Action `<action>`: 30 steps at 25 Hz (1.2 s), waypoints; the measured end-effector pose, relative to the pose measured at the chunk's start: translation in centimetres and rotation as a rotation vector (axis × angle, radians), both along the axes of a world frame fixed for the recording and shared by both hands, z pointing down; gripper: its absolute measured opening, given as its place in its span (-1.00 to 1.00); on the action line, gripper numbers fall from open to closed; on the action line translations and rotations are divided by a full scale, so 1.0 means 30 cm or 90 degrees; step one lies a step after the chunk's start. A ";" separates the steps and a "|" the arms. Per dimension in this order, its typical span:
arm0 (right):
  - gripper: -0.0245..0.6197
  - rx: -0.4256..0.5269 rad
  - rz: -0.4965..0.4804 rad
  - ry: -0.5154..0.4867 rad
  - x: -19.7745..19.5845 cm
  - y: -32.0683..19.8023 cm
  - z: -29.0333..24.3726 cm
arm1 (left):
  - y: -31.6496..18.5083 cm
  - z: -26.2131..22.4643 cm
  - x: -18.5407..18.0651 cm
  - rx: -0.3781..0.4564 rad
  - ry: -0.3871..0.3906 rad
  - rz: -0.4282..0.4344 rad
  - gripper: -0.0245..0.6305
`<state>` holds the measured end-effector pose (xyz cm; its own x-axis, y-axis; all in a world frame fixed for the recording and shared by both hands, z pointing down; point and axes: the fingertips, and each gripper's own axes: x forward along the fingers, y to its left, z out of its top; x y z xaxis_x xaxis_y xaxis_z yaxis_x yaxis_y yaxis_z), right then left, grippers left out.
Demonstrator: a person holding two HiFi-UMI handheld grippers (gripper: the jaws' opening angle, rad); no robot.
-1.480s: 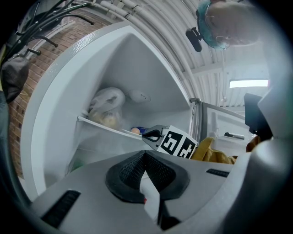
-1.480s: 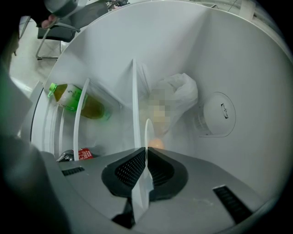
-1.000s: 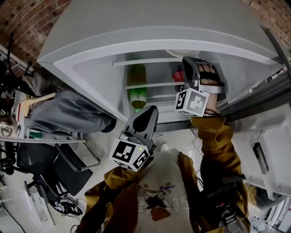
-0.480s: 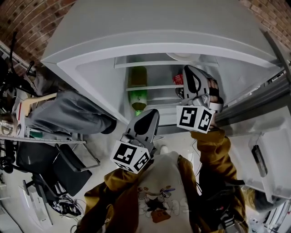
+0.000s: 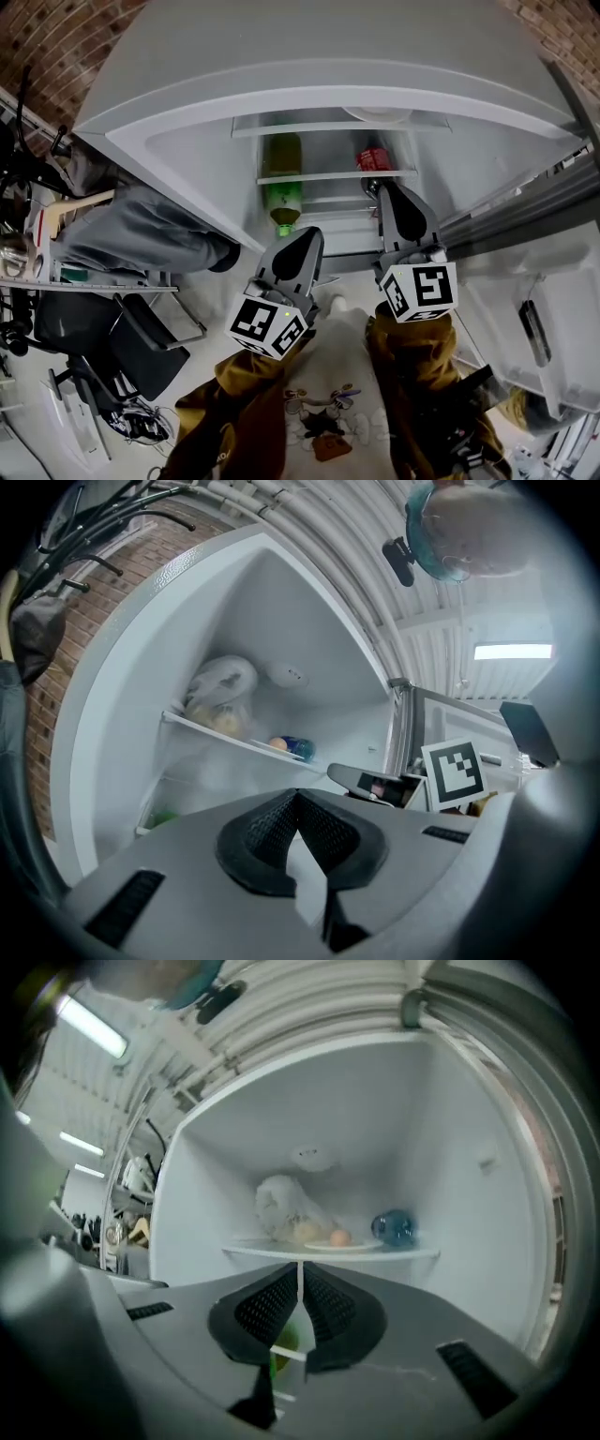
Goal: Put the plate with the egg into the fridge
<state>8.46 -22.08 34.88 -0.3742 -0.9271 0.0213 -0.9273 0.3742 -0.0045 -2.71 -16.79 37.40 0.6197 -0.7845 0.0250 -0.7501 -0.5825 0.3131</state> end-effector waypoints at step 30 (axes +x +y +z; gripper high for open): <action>-0.91 -0.056 -0.106 0.021 -0.083 0.217 0.199 | 0.048 0.116 0.012 -0.055 -0.015 0.016 -0.91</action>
